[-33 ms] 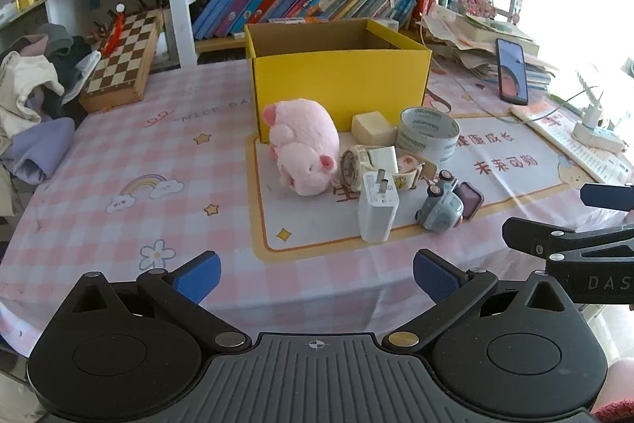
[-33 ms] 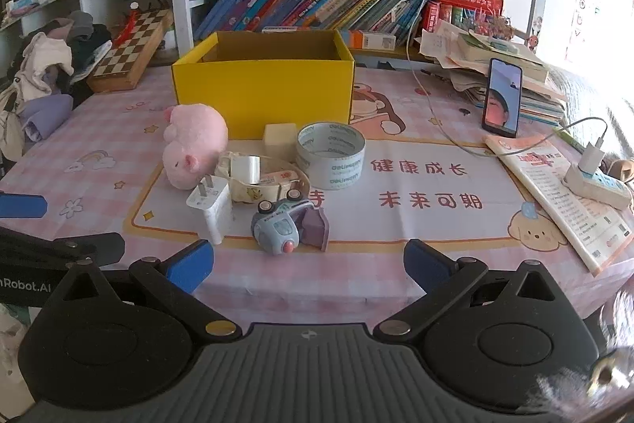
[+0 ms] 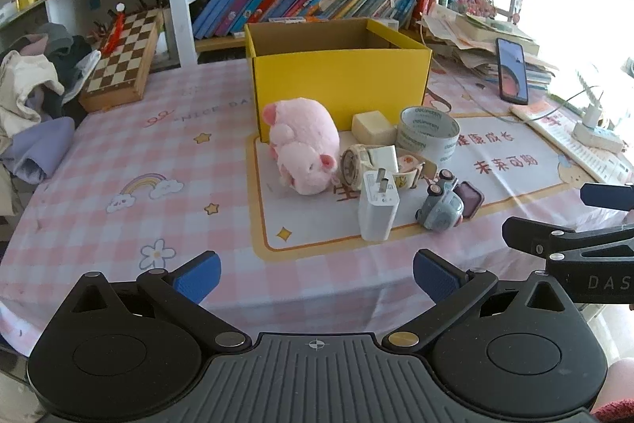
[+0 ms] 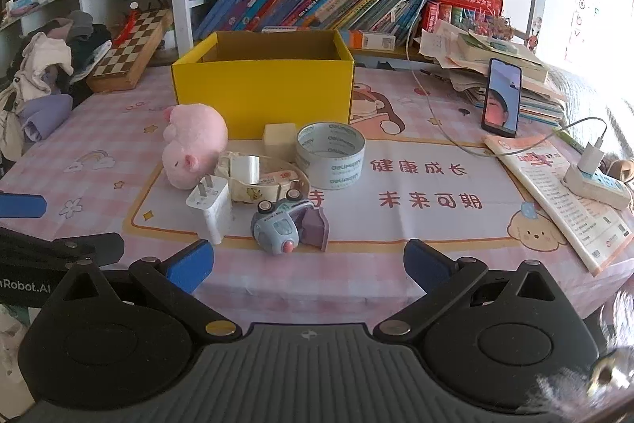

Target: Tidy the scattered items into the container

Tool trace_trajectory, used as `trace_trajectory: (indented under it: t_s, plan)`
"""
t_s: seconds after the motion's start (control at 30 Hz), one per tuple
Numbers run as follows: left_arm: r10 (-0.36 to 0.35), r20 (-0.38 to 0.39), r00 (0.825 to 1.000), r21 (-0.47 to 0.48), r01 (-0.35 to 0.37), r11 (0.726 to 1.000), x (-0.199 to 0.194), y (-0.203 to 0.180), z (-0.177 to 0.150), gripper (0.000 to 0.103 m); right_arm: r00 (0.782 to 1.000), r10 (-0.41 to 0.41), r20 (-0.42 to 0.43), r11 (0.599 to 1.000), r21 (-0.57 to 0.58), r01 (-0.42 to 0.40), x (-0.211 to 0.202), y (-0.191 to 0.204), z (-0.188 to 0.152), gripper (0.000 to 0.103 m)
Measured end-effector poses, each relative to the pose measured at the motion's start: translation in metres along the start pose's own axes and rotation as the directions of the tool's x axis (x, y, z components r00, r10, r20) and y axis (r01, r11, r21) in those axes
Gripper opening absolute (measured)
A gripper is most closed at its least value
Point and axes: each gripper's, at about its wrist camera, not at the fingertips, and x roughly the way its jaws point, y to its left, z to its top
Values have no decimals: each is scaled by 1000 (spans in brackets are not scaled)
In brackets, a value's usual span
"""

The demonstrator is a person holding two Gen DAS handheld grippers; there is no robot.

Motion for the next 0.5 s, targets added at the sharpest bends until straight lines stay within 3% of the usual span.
trace_trajectory:
  t_s: [0.5]
  plan:
    - [-7,-17,1000,-21,7,1000,2,7,-4,103,1000,-4,3,1000,-26,4,1,8,-3,103]
